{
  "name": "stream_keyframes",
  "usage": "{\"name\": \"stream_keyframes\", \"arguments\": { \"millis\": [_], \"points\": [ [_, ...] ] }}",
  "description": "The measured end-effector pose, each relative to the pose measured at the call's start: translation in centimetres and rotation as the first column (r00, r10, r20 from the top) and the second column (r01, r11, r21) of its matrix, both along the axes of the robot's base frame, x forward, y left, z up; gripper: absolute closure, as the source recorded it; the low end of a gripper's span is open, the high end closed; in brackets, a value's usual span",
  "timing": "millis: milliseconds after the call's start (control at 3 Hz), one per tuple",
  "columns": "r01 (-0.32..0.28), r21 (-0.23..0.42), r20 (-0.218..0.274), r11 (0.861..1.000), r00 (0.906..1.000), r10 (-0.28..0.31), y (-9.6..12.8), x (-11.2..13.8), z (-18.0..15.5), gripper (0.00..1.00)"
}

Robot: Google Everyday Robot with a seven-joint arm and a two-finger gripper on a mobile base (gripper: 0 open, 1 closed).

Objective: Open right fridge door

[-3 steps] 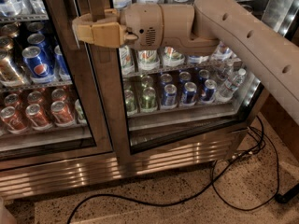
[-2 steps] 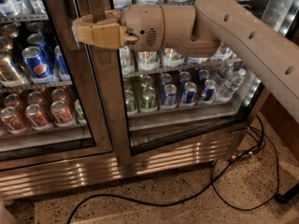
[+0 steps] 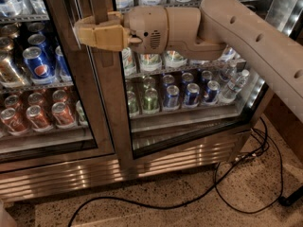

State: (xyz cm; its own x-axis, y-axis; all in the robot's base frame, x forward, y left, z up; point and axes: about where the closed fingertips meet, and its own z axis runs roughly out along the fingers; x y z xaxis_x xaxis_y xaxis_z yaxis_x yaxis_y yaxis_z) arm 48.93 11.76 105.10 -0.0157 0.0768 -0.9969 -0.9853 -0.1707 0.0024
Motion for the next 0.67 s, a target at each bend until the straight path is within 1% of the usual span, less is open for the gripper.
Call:
{"name": "stream_keyframes", "arguments": {
  "millis": [333, 667],
  "points": [
    [0.001, -0.001, -0.014, 1.0, 0.9999, -0.001, 0.0, -0.41, 0.1, 1.0],
    [0.001, -0.001, -0.015, 1.0, 0.9999, -0.001, -0.17, -0.43, 0.04, 1.0]
  ]
}}
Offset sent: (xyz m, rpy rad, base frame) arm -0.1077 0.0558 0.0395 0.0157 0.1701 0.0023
